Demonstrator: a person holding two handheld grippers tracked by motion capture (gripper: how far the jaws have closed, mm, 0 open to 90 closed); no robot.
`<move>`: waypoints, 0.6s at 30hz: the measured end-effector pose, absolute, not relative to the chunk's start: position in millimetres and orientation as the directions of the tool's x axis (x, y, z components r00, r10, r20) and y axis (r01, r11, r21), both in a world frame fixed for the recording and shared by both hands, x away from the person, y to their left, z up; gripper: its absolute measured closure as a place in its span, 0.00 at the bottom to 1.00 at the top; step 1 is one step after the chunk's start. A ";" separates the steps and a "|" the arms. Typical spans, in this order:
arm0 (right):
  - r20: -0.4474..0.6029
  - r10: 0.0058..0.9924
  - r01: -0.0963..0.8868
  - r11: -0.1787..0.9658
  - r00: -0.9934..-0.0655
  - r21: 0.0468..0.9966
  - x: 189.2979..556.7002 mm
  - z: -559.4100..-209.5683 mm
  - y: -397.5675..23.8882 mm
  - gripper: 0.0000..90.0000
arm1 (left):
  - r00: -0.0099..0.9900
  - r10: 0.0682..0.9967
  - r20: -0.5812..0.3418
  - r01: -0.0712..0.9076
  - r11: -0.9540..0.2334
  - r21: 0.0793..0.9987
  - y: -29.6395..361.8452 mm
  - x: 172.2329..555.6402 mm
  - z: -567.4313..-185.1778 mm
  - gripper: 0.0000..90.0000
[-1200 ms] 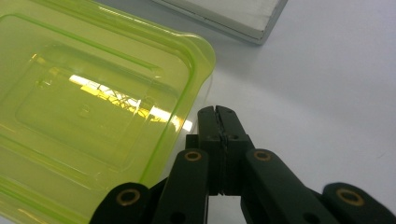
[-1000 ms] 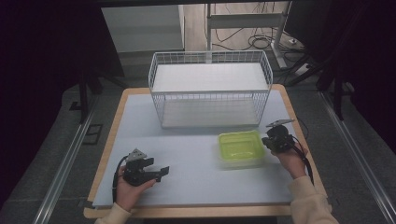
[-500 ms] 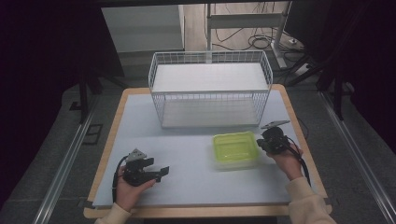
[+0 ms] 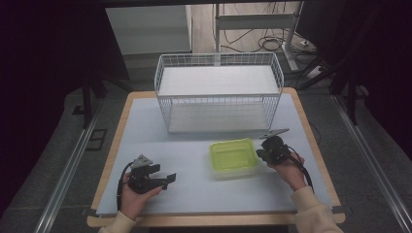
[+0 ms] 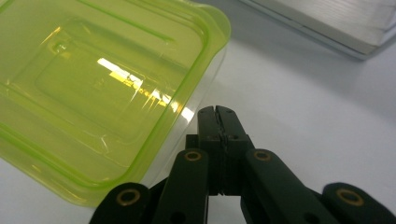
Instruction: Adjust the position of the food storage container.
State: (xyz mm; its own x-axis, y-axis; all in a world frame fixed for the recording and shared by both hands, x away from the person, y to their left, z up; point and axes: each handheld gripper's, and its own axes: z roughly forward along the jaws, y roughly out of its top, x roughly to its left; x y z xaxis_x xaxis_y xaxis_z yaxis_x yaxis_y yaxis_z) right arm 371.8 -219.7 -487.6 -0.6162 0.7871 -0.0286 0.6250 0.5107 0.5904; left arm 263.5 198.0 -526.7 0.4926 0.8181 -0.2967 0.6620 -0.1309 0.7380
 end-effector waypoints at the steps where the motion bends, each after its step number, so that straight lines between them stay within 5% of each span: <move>1: -0.029 0.784 0.623 0.515 -0.620 0.589 371.1 -488.0 -217.7 1.00 | 0.493 0.818 -0.297 0.662 -0.131 0.738 198.0 263.6 -526.8 0.21; 18: -0.011 0.743 0.599 0.548 -0.669 0.585 364.0 -494.1 -196.8 1.00 | 0.494 0.817 -0.297 0.666 -0.136 0.733 197.4 263.7 -527.1 0.21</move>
State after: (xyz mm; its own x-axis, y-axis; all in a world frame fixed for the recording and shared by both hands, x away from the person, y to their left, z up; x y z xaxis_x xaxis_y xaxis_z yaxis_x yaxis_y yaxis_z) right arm 364.0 -196.8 -494.1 -0.6690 0.7431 -0.0110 0.5985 0.5475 0.5848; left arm 263.7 197.4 -527.1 0.4939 0.8173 -0.2968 0.6660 -0.1361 0.7334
